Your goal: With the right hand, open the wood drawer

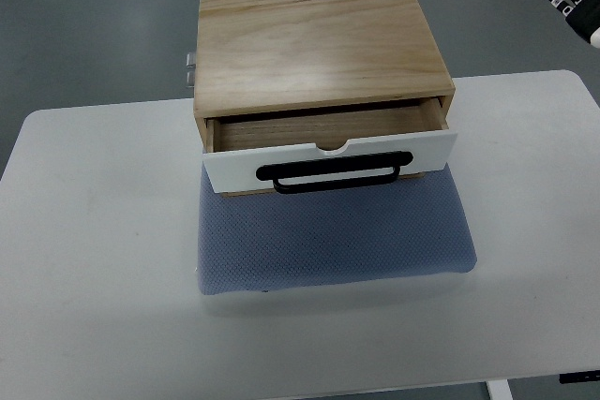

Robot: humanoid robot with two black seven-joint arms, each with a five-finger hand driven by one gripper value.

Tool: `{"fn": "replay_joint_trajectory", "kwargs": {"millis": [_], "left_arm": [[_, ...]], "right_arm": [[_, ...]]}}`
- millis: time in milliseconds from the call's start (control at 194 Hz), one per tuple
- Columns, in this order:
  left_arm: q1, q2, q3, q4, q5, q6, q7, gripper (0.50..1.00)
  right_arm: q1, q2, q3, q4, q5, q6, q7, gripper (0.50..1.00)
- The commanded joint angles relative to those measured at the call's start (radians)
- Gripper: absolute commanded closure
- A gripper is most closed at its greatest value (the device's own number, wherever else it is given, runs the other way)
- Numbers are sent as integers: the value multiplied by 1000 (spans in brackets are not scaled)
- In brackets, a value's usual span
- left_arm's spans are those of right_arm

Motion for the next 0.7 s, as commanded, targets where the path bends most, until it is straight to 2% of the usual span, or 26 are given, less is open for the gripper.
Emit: {"fn": "replay_joint_trajectory", "kwargs": {"millis": [0,145,295,692], "left_arm": [[0,0,0,0,0,0,1,500],[0,0,0,0,0,0,0,500],[0,0,0,0,0,0,1,500],[0,0,0,0,1,0,1,500]], "right_arm": [[-29,22,10,2,3,-5,-1,556],[-59,34,-1,11,4,33,-2,556],[-81,60,-2,11,3,120,-8,556],[-113,114,-2,11,4,130,-11,556]]}}
